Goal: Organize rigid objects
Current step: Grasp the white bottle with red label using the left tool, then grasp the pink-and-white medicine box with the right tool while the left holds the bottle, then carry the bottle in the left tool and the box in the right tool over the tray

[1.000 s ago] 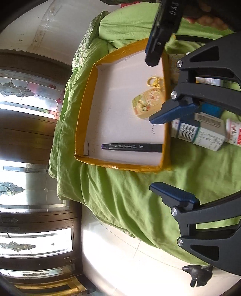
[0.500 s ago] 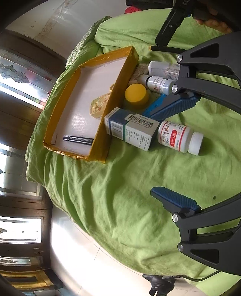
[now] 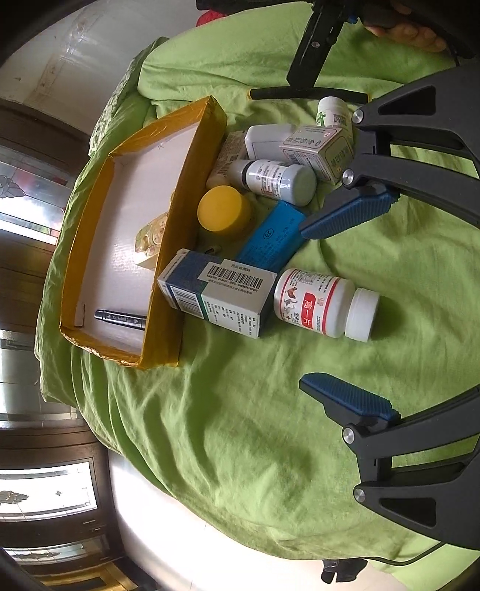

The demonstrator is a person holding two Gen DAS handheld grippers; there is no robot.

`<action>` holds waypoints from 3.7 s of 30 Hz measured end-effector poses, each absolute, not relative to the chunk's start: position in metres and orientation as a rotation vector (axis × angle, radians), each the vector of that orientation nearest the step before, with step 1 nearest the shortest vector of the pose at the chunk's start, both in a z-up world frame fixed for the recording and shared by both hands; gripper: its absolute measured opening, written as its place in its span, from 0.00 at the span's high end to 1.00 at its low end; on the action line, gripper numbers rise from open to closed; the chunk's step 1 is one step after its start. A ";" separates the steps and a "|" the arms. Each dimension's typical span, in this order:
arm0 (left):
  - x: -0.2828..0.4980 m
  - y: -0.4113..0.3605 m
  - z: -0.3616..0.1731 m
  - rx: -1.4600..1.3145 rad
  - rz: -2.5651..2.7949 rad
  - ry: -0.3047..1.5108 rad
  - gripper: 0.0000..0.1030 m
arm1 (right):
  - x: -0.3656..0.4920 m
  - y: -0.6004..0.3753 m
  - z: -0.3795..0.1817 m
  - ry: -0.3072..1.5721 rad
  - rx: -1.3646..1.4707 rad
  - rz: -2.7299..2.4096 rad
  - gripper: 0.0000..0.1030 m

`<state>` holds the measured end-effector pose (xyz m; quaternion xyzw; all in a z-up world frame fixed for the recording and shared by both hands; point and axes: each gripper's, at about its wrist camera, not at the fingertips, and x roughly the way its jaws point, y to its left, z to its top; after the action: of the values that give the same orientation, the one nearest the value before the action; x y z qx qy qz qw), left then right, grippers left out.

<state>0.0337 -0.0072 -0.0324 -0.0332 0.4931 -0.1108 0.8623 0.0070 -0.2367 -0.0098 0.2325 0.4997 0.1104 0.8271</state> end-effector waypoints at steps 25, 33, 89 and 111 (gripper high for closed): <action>0.041 -0.016 -0.048 -0.028 -0.247 1.082 0.35 | 0.013 -0.201 -0.050 1.265 0.224 0.209 0.43; 0.041 -0.016 -0.050 -0.023 -0.255 1.098 0.51 | 0.007 -0.187 -0.046 1.256 0.178 0.231 0.43; 0.039 -0.018 -0.053 -0.002 -0.255 1.101 0.66 | 0.014 -0.167 -0.041 1.254 0.367 0.237 0.71; 0.034 -0.002 -0.034 -0.109 -0.258 1.033 0.66 | 0.001 -0.179 -0.006 1.055 0.383 0.246 0.71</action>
<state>0.0335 -0.0017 -0.0344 -0.0519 0.4923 -0.1229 0.8601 0.0009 -0.1791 -0.0059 0.1813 0.4991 0.1161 0.8394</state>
